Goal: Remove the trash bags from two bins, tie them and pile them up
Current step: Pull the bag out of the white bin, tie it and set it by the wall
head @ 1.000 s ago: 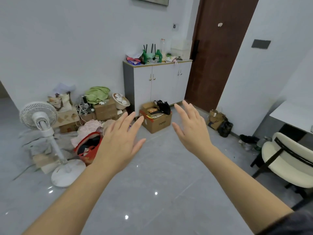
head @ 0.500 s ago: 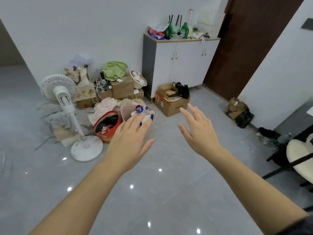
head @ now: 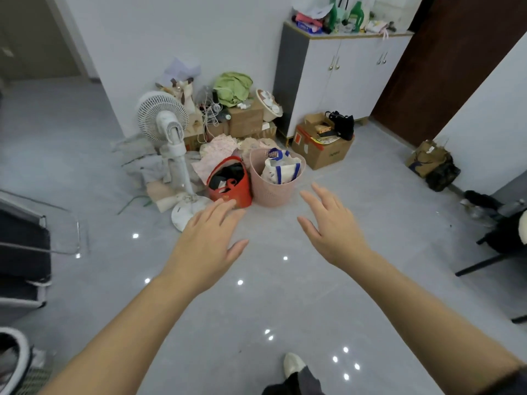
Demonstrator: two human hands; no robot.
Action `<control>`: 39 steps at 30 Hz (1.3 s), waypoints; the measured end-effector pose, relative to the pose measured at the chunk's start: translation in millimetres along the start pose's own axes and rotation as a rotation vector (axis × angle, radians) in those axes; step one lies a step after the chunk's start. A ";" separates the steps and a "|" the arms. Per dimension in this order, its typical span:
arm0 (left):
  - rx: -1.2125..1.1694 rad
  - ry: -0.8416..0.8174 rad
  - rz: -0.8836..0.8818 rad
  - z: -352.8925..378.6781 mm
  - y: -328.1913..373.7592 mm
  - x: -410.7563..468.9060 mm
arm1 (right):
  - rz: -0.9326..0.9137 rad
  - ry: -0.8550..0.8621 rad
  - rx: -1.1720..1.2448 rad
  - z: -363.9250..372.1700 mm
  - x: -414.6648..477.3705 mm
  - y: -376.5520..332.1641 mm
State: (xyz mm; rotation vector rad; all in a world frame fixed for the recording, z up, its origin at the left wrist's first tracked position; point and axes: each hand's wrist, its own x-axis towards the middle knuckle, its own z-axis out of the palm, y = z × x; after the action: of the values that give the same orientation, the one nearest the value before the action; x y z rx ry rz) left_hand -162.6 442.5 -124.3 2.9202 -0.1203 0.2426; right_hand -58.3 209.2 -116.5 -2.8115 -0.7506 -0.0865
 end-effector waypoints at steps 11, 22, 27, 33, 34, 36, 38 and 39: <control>-0.020 -0.047 -0.218 -3.1 -183.0 -114.5 | -0.127 -0.169 0.078 92.2 28.0 -187.8; -0.105 -0.084 -0.510 25.0 -344.2 -229.7 | -0.319 -0.425 0.081 219.6 87.2 -379.8; -0.123 -0.125 -0.638 55.2 -414.4 -312.2 | -0.359 -0.557 0.094 297.8 64.3 -470.0; -0.126 -0.213 -0.796 144.7 -511.9 -401.5 | -0.389 -0.723 0.099 445.7 35.0 -559.7; -0.128 -0.210 -0.835 162.2 -528.0 -413.0 | -0.381 -0.757 0.098 474.5 33.6 -573.3; -0.141 -0.180 -0.924 199.9 -559.3 -433.8 | -0.390 -0.817 0.090 532.9 32.7 -598.2; -0.139 -0.175 -1.005 244.8 -594.6 -454.4 | -0.420 -0.846 0.083 594.2 36.6 -619.3; -0.133 -0.174 -1.049 268.2 -612.6 -466.0 | -0.431 -0.859 0.074 624.5 39.5 -628.2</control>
State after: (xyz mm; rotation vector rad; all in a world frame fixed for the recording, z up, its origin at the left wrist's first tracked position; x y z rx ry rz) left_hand -519.3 1012.2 -585.3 2.4505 1.2532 -0.1856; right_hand -338.4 904.7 -589.8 -2.4911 -1.4680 1.1001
